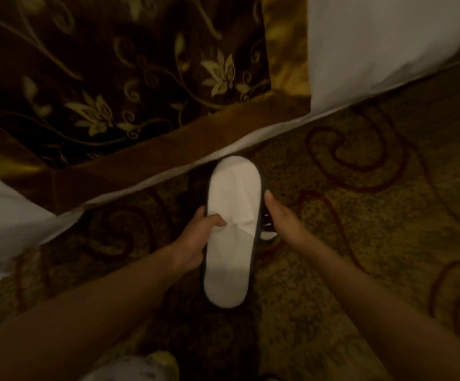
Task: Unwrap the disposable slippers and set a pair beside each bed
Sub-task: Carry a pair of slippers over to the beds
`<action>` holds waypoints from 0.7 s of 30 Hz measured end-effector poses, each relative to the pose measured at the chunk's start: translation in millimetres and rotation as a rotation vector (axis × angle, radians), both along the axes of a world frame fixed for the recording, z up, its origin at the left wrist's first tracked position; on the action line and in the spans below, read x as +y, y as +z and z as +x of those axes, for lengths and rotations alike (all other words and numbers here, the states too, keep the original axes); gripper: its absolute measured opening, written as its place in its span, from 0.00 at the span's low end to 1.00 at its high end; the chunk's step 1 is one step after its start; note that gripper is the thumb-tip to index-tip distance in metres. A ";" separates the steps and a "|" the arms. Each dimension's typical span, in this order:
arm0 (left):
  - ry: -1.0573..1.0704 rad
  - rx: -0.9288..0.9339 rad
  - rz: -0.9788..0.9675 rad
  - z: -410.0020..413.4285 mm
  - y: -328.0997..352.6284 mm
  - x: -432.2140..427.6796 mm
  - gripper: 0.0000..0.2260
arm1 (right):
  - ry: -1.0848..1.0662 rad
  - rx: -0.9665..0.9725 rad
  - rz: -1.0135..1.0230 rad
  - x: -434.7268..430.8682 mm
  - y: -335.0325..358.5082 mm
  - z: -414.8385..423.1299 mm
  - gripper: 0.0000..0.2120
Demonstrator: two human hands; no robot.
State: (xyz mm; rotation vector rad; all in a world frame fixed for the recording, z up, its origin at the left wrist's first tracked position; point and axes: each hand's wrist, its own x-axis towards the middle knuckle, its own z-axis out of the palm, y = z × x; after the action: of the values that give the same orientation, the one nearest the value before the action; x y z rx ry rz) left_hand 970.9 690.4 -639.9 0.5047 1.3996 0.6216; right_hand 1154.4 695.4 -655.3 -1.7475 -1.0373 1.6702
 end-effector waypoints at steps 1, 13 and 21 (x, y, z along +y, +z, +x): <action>0.007 -0.014 -0.009 8.3 22.5 -0.8 0.23 | -0.045 0.027 -0.017 -3.5 23.9 1.5 0.25; 0.148 -0.121 -0.017 41.6 350.7 -10.5 0.23 | -0.243 0.012 0.275 -19.9 364.3 -17.6 0.17; 0.312 -0.094 0.179 -59.5 572.0 9.7 0.20 | -0.110 0.023 0.425 25.8 578.7 -121.8 0.24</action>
State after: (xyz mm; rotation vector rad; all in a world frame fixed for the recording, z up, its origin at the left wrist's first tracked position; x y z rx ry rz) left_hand 911.4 700.1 -68.0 0.3944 1.3506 1.0176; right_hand 1032.6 721.2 -76.6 -1.4735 -1.1623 1.2854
